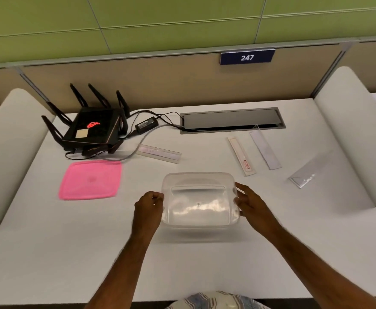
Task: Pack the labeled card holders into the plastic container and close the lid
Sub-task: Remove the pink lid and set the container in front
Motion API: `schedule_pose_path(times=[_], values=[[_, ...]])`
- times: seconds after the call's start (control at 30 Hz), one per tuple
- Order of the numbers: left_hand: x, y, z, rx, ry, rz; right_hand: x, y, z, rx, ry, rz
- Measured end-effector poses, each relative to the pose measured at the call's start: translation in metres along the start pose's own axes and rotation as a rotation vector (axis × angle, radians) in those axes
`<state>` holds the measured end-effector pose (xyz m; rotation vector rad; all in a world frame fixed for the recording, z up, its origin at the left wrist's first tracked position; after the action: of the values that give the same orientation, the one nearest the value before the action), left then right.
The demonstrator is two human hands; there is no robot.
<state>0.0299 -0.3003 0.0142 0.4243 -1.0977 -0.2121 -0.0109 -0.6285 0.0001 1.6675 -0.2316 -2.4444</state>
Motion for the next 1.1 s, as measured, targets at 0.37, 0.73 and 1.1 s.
schedule_pose_path(times=[0.37,0.73,1.1], values=[[-0.009,-0.039,0.021,-0.107,0.045,-0.081,0.033,0.035,0.026,0.016,-0.101,-0.135],[-0.026,-0.041,0.030,-0.085,0.073,-0.132,0.049,0.032,0.032,0.007,-0.065,0.057],[-0.031,-0.038,0.014,-0.104,0.040,-0.184,0.039,0.025,0.035,0.101,-0.094,0.210]])
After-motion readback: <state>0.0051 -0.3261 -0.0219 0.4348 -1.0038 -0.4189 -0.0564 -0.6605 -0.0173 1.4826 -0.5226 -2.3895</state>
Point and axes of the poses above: each hand's wrist, its own z-axis away from the middle knuckle, its own y-axis out of the back of the hand, x = y × z, the point moved 3 cm from there along -z, towards the middle knuckle, and after that the axes turned 2 degrees about z, right-handed, at the moved point
